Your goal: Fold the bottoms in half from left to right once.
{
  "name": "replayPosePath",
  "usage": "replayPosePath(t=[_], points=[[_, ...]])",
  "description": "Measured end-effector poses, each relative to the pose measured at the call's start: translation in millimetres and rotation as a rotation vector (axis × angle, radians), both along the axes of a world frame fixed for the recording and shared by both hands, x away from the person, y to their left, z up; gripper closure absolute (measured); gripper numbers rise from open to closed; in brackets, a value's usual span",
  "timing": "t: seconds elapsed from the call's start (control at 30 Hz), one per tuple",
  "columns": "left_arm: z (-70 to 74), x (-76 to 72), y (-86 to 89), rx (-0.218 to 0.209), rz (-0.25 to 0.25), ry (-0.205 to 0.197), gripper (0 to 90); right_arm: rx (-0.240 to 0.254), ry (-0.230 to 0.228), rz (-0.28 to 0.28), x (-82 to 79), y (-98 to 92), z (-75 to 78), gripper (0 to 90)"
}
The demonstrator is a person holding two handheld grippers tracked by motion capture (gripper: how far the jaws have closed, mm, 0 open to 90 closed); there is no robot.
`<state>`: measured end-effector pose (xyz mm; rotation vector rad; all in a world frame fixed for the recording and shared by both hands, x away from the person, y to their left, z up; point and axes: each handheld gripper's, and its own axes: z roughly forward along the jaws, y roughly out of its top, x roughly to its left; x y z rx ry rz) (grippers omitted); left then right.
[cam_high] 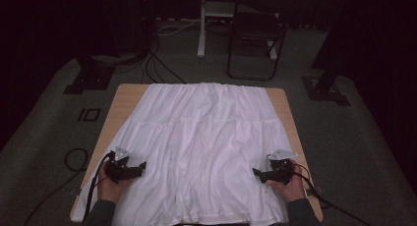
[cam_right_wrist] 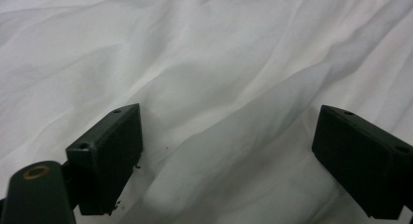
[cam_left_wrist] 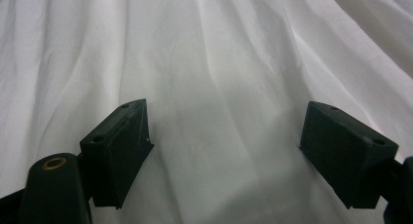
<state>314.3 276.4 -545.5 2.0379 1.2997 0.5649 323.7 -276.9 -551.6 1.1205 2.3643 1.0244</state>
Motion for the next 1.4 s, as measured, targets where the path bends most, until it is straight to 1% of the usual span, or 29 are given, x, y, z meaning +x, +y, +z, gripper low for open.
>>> replayPosePath(t=[0.2, 0.23, 0.4, 0.47, 0.53, 0.63, 0.67, 0.73, 0.77, 0.8, 0.83, 0.9, 0.97, 1.0, 1.1, 1.13, 1.17, 1.2, 1.23, 1.33, 1.37, 1.4], points=[[0.1, 1.0, -1.1, 0.0, 0.016, 0.0, 18.6, 0.001, 0.001, 0.001, 0.1, -0.1, 0.1, 10.5], [0.1, 1.0, -1.0, 0.0, 0.018, -0.001, 19.2, 0.003, 0.001, 0.009, -0.1, 0.0, 0.0, 10.6], [0.7, -0.2, -0.8, -0.007, 0.02, -0.012, 26.1, 0.002, 0.002, 0.007, 0.1, 0.2, 0.1, 10.9], [1.4, -1.0, -0.5, -0.01, 0.01, -0.017, 33.8, 0.003, 0.0, 0.004, 0.0, -0.1, 0.1, 12.2], [4.0, -1.4, 0.5, -0.012, 0.01, -0.013, 34.2, 0.008, -0.001, -0.003, -0.2, -0.9, 0.3, 13.2], [13.7, -4.8, 7.8, -0.006, 0.02, -0.043, 34.2, 0.006, -0.001, -0.003, -0.7, -0.9, 0.3, 13.4], [16.6, -6.0, 12.4, 0.003, 0.038, -0.054, 34.0, 0.006, -0.002, -0.002, -0.9, -1.0, 0.3, 13.4], [21.2, -8.3, 26.2, 0.03, 0.107, -0.07, 27.8, 0.006, -0.004, -0.001, -1.5, -1.2, 0.2, 13.4], [22.7, -9.5, 35.4, 0.025, 0.141, -0.077, 25.3, 0.005, -0.003, -0.002, -1.8, -1.3, 0.2, 13.4], [23.2, -10.2, 45.0, 0.01, 0.184, -0.075, 22.3, 0.006, -0.004, -0.001, -1.9, -1.3, 0.2, 13.4], [22.5, -10.5, 54.1, -0.005, 0.226, -0.067, 15.9, 0.006, -0.004, -0.001, -1.9, -1.3, 0.2, 13.4], [17.3, -11.5, 69.9, -0.035, 0.261, -0.048, 14.5, 0.006, -0.004, -0.001, -1.9, -1.3, 0.2, 13.4], [9.7, -10.9, 79.8, -0.059, 0.284, -0.015, 14.4, 0.006, -0.004, -0.001, -1.9, -1.3, 0.2, 13.4], [6.9, -10.3, 82.5, -0.074, 0.281, 0.002, 14.4, 0.006, -0.004, -0.001, -1.9, -1.3, 0.2, 13.4], [1.7, -7.9, 83.6, -0.063, 0.275, 0.023, 14.4, 0.006, -0.004, -0.001, -1.9, -1.3, 0.2, 13.4], [2.1, -7.4, 82.8, -0.062, 0.272, 0.028, 14.0, 0.006, -0.004, -0.001, -1.9, -1.3, 0.2, 13.4], [3.1, -7.1, 81.9, -0.083, 0.259, 0.04, 13.8, 0.006, -0.004, -0.001, -1.9, -1.3, 0.2, 13.4], [3.2, -7.4, 80.7, -0.1, 0.246, 0.043, 12.5, 0.006, -0.004, -0.001, -1.8, -1.3, 0.2, 13.4], [3.1, -7.8, 77.9, -0.106, 0.229, 0.044, 12.2, 0.006, -0.004, -0.001, -1.8, -1.3, 0.2, 13.4], [3.3, -8.3, 64.5, -0.094, 0.166, 0.05, 12.2, 0.006, -0.004, -0.001, -1.8, -1.3, 0.2, 13.4], [3.1, -8.1, 59.4, -0.079, 0.156, 0.049, 12.2, 0.006, -0.004, -0.001, -1.9, -1.3, 0.2, 13.4], [3.1, -7.8, 54.6, -0.036, 0.149, 0.05, 12.3, 0.006, -0.004, -0.001, -1.9, -1.3, 0.2, 13.4]])
